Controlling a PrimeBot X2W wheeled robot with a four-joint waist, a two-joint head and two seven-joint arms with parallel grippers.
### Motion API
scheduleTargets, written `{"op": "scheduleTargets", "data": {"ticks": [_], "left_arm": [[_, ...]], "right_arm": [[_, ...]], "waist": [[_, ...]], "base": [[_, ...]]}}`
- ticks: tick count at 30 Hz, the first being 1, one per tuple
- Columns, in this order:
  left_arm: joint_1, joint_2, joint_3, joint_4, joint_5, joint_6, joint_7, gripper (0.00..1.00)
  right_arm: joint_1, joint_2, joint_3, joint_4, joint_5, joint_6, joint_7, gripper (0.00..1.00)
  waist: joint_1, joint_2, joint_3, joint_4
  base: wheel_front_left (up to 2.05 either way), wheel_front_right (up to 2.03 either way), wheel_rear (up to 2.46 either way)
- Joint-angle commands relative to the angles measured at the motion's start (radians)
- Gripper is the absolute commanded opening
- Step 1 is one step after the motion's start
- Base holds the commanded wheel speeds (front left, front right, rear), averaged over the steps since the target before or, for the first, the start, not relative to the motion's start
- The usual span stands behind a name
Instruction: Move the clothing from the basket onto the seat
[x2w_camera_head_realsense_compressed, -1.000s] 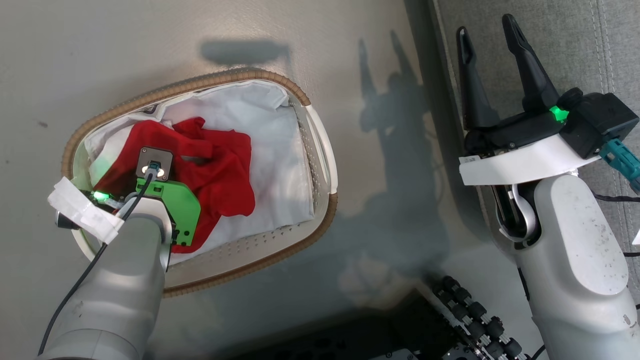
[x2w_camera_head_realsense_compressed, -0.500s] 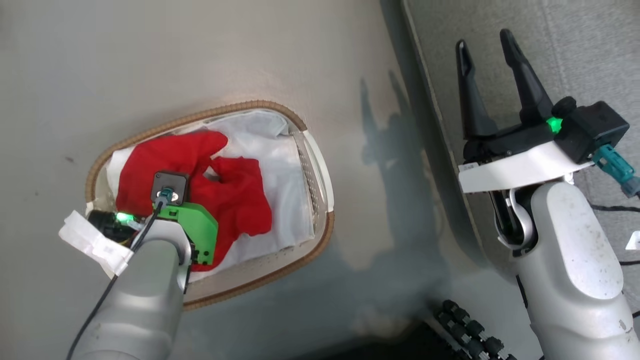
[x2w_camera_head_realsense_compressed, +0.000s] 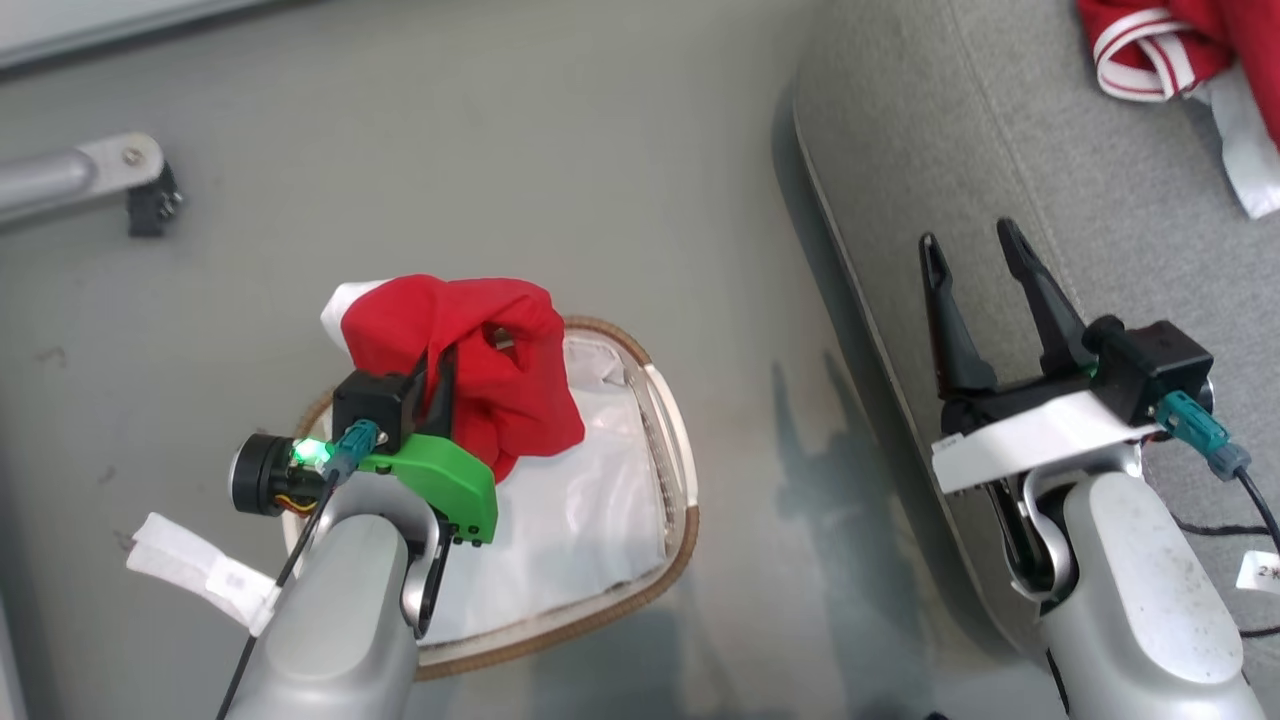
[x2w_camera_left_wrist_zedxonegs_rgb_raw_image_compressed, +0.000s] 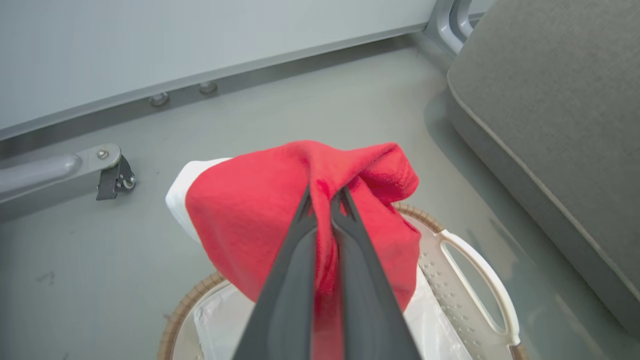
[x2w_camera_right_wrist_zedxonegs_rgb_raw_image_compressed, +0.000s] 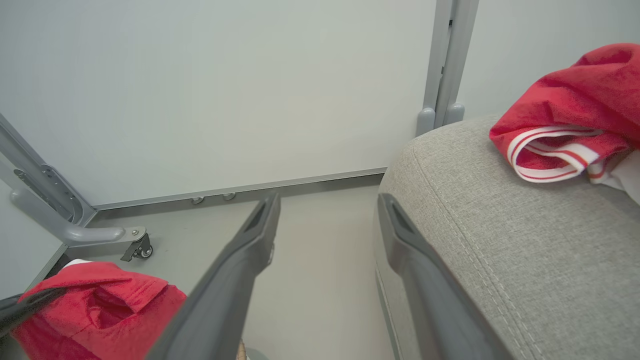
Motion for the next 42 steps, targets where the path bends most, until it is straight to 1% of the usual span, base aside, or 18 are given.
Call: {"op": "scheduleTargets", "data": {"ticks": [1, 4, 12, 19, 25, 29, 32, 37, 42], "left_arm": [[0.034, 0.000, 0.005, -0.034, -0.021, -0.011, -0.003, 0.00], [0.059, 0.000, -0.003, -0.130, -0.037, -0.020, -0.003, 0.00], [0.082, 0.000, -0.020, -0.330, -0.086, -0.009, -0.003, 0.00], [0.070, 0.000, -0.035, -0.427, -0.114, 0.009, -0.003, 0.00], [0.065, 0.000, -0.066, -0.483, -0.130, 0.022, -0.003, 0.00], [0.065, 0.000, -0.087, -0.500, -0.142, 0.025, -0.003, 0.00], [0.069, 0.000, -0.111, -0.502, -0.145, 0.028, -0.003, 0.00], [0.074, 0.000, -0.162, -0.511, -0.164, 0.032, -0.002, 0.00], [0.055, 0.000, -0.221, -0.520, -0.192, 0.032, -0.002, 0.00]], "right_arm": [[0.028, -0.008, -0.010, 0.005, -0.002, -0.001, -0.002, 1.00], [0.063, -0.005, -0.019, 0.015, -0.001, -0.001, -0.002, 1.00], [0.139, -0.006, -0.005, 0.053, -0.014, -0.001, -0.002, 1.00], [0.204, -0.001, 0.038, 0.107, -0.018, -0.001, -0.002, 1.00], [0.250, -0.002, 0.088, 0.152, -0.029, -0.001, -0.002, 1.00], [0.238, -0.016, 0.163, 0.163, -0.039, -0.001, -0.002, 1.00], [0.196, -0.029, 0.240, 0.161, -0.038, -0.001, -0.002, 1.00], [0.085, -0.043, 0.371, 0.166, -0.024, -0.001, -0.002, 1.00], [-0.028, -0.033, 0.444, 0.208, -0.018, -0.001, -0.002, 1.00]], "waist": [[-0.0001, 0.0000, -0.137, 0.066], [-0.0001, 0.0000, -0.182, 0.084], [-0.0001, 0.0000, -0.290, 0.104], [-0.0001, 0.0000, -0.349, 0.109], [-0.0001, 0.0000, -0.375, 0.122], [-0.0001, 0.0000, -0.380, 0.141], [-0.0001, 0.0000, -0.379, 0.162], [-0.0001, 0.0000, -0.372, 0.200], [-0.0001, 0.0000, -0.365, 0.244]], "base": [[0.00, 0.00, 0.00], [0.00, 0.00, 0.00], [0.00, 0.00, 0.00], [0.00, 0.00, 0.00], [0.00, 0.00, 0.00], [0.00, 0.00, 0.00], [0.00, 0.00, 0.00], [0.00, 0.00, 0.00], [0.00, 0.00, 0.00]]}}
